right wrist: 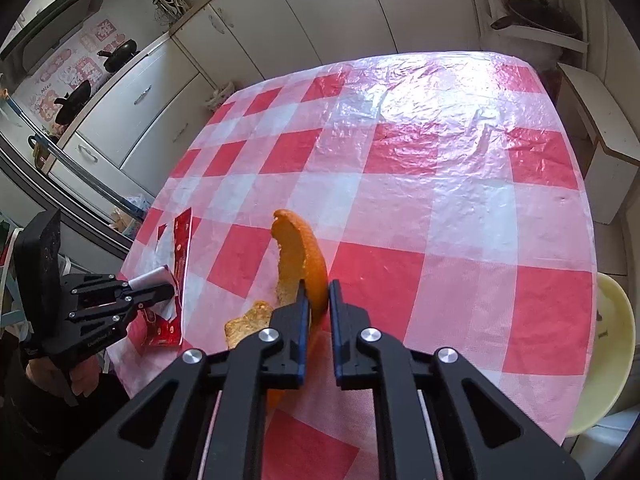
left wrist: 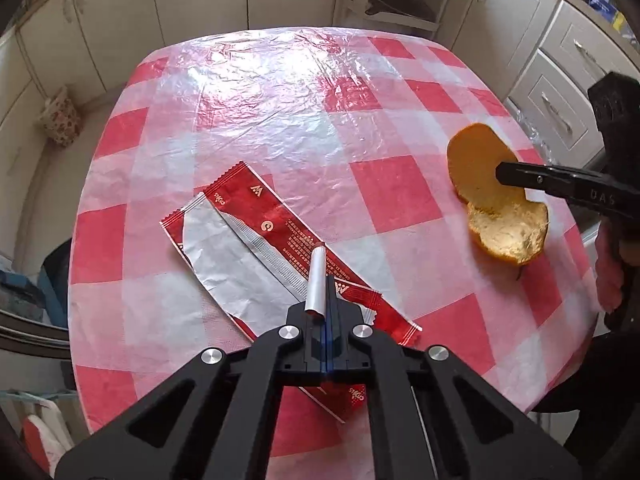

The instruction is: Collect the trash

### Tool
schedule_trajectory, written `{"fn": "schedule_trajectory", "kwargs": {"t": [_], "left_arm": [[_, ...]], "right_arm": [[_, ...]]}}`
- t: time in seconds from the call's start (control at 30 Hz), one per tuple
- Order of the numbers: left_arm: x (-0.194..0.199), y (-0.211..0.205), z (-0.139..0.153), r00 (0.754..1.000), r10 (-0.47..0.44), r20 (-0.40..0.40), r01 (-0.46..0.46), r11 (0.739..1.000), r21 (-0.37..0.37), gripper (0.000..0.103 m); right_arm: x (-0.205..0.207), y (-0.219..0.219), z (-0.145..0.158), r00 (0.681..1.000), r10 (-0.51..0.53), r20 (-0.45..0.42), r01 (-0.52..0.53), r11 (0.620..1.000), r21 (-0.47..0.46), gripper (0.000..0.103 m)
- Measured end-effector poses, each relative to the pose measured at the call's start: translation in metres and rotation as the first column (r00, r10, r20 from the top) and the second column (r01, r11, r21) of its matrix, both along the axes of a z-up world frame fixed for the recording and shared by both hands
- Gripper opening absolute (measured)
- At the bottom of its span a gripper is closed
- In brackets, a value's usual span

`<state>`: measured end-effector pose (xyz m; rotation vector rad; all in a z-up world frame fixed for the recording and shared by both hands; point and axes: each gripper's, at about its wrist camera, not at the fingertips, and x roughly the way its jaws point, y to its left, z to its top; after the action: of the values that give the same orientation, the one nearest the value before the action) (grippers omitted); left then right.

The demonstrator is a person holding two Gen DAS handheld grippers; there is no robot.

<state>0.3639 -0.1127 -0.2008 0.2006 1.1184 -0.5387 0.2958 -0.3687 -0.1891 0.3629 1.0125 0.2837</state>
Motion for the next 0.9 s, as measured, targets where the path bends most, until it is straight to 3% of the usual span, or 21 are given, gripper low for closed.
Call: {"fn": "schedule_trajectory", "kwargs": {"t": [0.2,0.33,0.4,0.43,0.47,0.63,0.7,0.83,0.9], "left_arm": [[0.007,0.022,0.034,0.999,0.03,-0.01,-0.032,0.983,-0.181,0.0],[0.011,0.025,0.042,0.999,0.044,-0.018,-0.047,0.966,-0.256,0.0],[0.012,0.024,0.045,0.999,0.042,-0.019,-0.046,0.962,-0.268,0.0],[0.011,0.023,0.045,0.999,0.038,-0.021,-0.043,0.96,-0.275,0.0],[0.01,0.022,0.046,0.999,0.036,-0.019,-0.04,0.96,-0.276,0.0],[0.006,0.015,0.048,1.0,0.019,-0.014,-0.023,0.96,-0.279,0.0],[0.005,0.014,0.049,1.0,0.014,-0.013,-0.017,0.96,-0.28,0.0],[0.003,0.01,0.048,1.0,0.008,-0.005,-0.009,0.964,-0.266,0.0],[0.001,0.009,0.05,1.0,0.009,0.011,-0.006,0.967,-0.255,0.0]], "right_arm": [[-0.01,-0.012,0.016,0.999,-0.018,0.046,0.017,1.0,0.016,0.008],[-0.011,-0.016,0.01,1.0,-0.027,0.012,0.027,1.0,0.009,0.008],[-0.01,-0.017,0.004,0.999,-0.034,-0.011,0.034,0.999,-0.002,0.021],[-0.012,-0.018,0.003,0.999,-0.045,-0.01,0.044,0.999,-0.01,0.037],[-0.012,-0.018,0.001,0.999,-0.051,-0.01,0.051,0.999,-0.017,0.043],[-0.007,-0.013,-0.007,0.999,-0.035,-0.027,0.035,0.999,-0.005,0.043],[-0.005,-0.006,-0.011,0.999,-0.021,-0.029,0.021,1.0,-0.011,0.037],[-0.003,0.004,-0.014,0.999,0.012,-0.033,-0.013,1.0,-0.021,0.01],[-0.004,0.002,-0.01,1.0,0.016,-0.024,-0.016,1.0,-0.011,0.007]]}}
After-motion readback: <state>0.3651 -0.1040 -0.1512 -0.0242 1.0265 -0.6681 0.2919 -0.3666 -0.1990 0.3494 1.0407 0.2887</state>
